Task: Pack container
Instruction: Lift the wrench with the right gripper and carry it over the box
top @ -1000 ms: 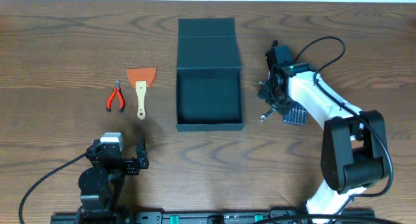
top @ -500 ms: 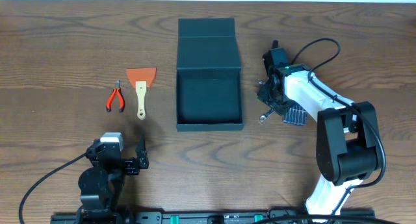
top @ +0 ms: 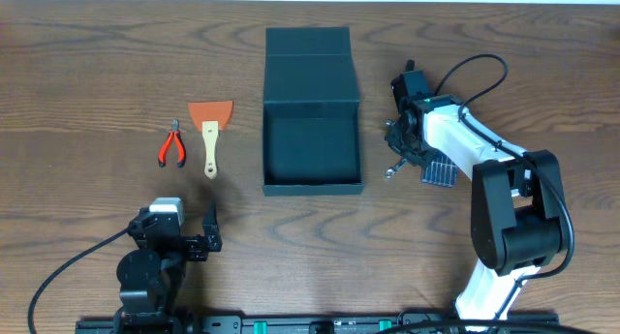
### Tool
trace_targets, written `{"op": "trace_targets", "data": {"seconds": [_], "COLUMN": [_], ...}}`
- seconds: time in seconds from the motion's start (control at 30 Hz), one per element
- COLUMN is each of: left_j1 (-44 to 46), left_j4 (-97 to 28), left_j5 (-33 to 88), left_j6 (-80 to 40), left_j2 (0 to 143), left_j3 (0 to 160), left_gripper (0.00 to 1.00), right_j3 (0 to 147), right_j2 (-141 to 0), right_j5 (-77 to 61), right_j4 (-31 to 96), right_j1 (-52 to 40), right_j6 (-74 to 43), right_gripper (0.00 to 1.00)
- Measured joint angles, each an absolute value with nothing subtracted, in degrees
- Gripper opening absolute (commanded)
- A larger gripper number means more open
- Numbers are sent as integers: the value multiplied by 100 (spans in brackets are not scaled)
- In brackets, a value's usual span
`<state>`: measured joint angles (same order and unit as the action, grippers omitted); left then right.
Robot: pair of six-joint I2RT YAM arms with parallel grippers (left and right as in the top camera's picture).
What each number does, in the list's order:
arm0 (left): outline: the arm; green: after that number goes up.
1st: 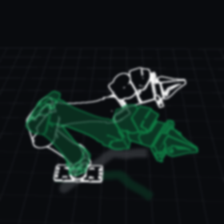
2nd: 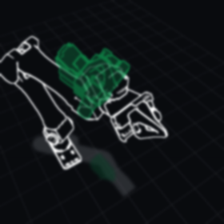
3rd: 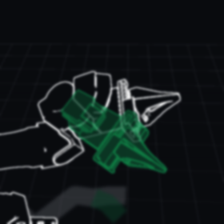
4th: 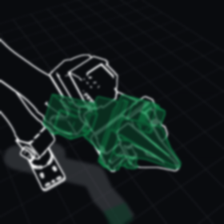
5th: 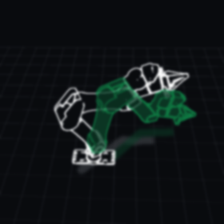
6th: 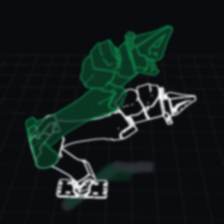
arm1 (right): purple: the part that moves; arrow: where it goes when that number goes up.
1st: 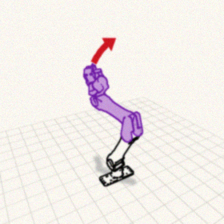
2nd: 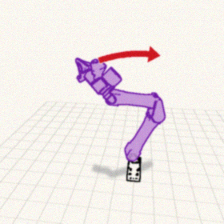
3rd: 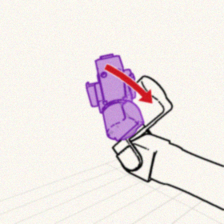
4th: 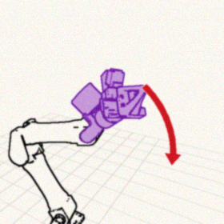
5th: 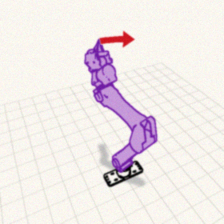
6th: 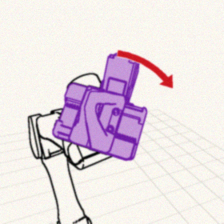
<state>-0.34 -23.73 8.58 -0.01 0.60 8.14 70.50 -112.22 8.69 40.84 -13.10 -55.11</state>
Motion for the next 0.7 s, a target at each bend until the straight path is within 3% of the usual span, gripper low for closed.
{"op": "trace_targets", "data": {"seconds": [0.37,0.7], "left_j1": [-34,-34], "left_j4": [-2370,-2373], "left_j5": [860,858], "left_j6": [-1,-3], "left_j2": [60,60], "left_j3": [814,814], "left_gripper": [99,99], "right_j3": [7052,7074], "right_j2": [-11225,-11227], "right_j5": [906,904], "right_j4": [4077,4187], "right_j1": [-1310,-1310], "right_j6": [-5511,-5511], "right_gripper": [1,1]}}
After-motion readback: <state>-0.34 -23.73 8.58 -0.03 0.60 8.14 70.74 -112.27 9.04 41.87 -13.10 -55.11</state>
